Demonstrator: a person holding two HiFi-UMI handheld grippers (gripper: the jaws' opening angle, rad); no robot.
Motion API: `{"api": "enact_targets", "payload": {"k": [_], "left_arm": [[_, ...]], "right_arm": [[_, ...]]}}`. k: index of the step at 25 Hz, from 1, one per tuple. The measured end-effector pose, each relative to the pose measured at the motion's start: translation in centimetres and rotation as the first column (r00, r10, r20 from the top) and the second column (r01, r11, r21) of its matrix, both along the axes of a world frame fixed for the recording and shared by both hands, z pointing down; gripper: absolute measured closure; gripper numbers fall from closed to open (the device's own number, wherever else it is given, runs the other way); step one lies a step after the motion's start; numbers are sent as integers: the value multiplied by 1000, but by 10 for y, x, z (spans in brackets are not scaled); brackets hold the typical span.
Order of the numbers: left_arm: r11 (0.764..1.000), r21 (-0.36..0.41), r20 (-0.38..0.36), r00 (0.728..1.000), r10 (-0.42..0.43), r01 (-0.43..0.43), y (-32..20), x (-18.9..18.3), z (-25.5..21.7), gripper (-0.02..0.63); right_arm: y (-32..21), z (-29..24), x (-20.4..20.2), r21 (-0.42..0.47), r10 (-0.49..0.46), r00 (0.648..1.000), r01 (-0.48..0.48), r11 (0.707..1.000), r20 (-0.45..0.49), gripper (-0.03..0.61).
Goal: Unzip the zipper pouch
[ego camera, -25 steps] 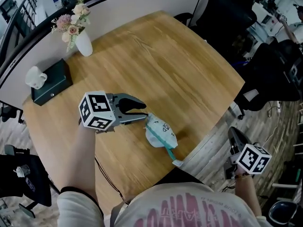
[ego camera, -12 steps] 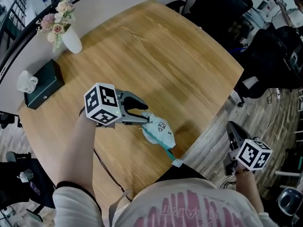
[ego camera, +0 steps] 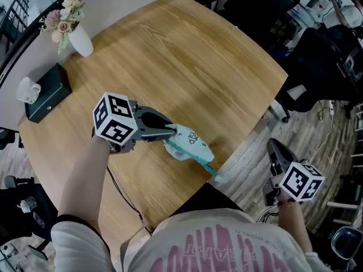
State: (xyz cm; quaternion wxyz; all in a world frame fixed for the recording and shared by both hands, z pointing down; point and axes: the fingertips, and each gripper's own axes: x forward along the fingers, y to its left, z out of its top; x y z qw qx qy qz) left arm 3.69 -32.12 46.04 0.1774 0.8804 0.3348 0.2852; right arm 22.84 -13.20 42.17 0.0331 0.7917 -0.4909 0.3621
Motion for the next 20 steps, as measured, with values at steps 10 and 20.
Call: {"api": "enact_targets", "payload": {"k": [10,20], "left_arm": [[739,-391,32,811,-584,548,37,8,-56,566],[278,-628,-47,321,-946,726,93,-16,-159,565]], "right_arm": [[-22,-31,1,191,-194,979,180,965,56,580],[-38,-106,-87,419,-728,685,664,619,-10,580]]}}
